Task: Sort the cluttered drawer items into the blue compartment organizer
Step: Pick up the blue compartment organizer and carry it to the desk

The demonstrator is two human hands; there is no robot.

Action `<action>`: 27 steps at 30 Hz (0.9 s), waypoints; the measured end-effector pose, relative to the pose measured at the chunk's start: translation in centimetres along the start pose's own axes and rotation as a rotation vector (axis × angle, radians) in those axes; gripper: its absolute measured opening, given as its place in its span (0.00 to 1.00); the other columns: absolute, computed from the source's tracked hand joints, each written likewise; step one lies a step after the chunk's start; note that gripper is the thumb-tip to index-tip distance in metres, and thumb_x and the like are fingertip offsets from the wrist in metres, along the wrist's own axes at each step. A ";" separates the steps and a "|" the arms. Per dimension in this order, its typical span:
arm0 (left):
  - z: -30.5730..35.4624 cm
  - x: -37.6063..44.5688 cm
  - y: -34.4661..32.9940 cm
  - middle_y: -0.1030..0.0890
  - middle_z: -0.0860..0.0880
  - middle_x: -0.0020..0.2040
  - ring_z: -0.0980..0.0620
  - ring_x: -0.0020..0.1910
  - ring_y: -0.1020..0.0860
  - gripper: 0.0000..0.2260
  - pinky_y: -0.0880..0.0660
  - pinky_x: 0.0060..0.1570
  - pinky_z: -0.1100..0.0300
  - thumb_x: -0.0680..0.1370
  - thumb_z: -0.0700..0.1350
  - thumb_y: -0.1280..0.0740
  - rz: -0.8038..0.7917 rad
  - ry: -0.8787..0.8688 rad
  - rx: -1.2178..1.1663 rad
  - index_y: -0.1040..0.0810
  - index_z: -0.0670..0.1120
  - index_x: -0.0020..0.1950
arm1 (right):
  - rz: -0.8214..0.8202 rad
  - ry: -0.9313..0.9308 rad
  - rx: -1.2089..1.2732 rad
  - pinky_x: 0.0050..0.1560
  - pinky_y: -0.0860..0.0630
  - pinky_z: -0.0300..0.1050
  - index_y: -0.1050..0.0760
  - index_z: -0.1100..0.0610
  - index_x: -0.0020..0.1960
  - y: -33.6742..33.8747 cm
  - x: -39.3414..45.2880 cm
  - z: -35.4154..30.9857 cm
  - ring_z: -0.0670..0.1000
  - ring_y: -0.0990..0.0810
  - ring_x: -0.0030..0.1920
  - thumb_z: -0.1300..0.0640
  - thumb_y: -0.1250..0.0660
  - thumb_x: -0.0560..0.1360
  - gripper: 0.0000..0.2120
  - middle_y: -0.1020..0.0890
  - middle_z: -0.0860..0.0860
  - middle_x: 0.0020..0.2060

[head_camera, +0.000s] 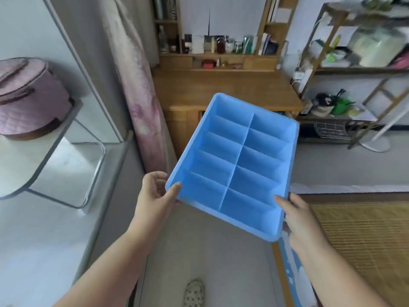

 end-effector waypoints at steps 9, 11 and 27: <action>0.1 9.5 -14.8 0.16 0.45 0.36 0.45 0.39 0.17 0.16 0.20 0.47 0.45 0.70 0.55 0.30 -0.382 0.222 0.199 0.22 0.41 0.44 | 0.089 -0.093 0.339 0.51 0.21 0.52 0.24 0.53 0.58 -4.6 9.1 -3.1 0.52 0.19 0.55 0.67 0.38 0.77 0.15 0.17 0.51 0.54; 0.4 11.6 -17.2 0.16 0.45 0.37 0.46 0.38 0.17 0.07 0.20 0.47 0.44 0.73 0.47 0.33 -0.419 0.219 0.246 0.20 0.44 0.44 | 0.089 -0.078 0.337 0.52 0.21 0.52 0.23 0.54 0.56 -3.8 11.4 -3.7 0.52 0.18 0.53 0.67 0.37 0.76 0.13 0.16 0.52 0.52; 2.9 33.0 -28.2 0.19 0.42 0.32 0.48 0.28 0.21 0.06 0.26 0.26 0.60 0.79 0.33 0.38 -0.467 0.353 0.196 0.22 0.34 0.47 | 0.140 -0.156 0.179 0.40 0.22 0.47 0.26 0.50 0.52 11.7 41.4 -13.8 0.55 0.19 0.39 0.56 0.37 0.78 0.04 0.19 0.49 0.44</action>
Point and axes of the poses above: each hand's wrist, its own x-axis towards the middle knuckle, its own y-axis out of the back of the hand, z = x × y, the point moved 4 cm from there along x, towards the middle knuckle
